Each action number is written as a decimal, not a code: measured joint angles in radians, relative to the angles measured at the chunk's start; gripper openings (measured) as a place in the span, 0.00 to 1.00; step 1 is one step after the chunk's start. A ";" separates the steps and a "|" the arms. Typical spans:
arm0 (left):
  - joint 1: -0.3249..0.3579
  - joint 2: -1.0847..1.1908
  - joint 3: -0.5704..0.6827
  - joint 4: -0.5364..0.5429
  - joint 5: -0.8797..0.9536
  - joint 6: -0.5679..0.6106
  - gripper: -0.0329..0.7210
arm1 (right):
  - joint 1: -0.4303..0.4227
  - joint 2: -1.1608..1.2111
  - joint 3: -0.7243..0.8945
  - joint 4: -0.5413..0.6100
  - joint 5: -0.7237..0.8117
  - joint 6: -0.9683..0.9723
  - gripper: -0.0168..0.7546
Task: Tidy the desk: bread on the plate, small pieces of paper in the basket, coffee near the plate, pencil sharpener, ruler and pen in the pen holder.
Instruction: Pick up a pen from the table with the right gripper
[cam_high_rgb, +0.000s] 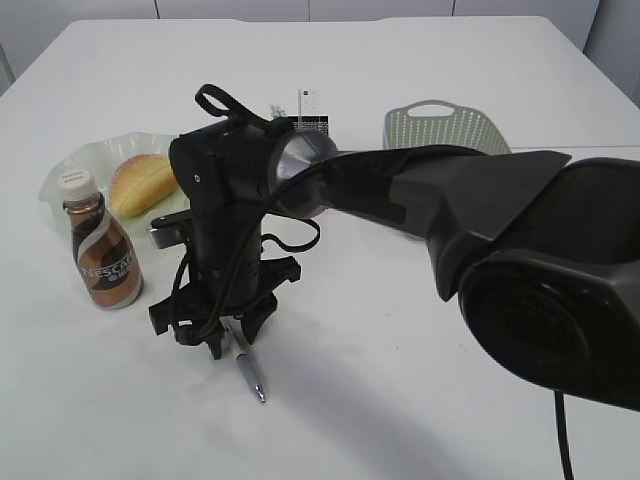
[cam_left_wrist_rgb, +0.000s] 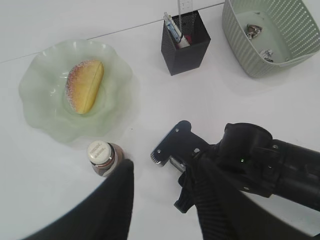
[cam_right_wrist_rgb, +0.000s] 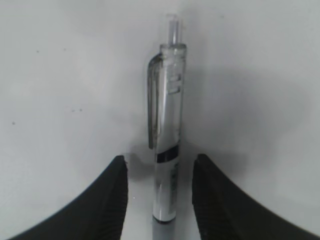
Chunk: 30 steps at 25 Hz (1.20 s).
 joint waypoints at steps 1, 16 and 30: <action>0.000 0.000 0.000 0.000 0.000 0.000 0.45 | 0.000 0.000 0.000 0.000 0.000 0.000 0.43; 0.000 0.000 0.000 -0.009 0.000 0.000 0.45 | 0.000 0.004 0.000 -0.020 0.000 0.000 0.43; 0.000 0.000 0.000 -0.011 0.000 0.000 0.45 | 0.000 0.009 -0.004 -0.036 0.000 0.000 0.28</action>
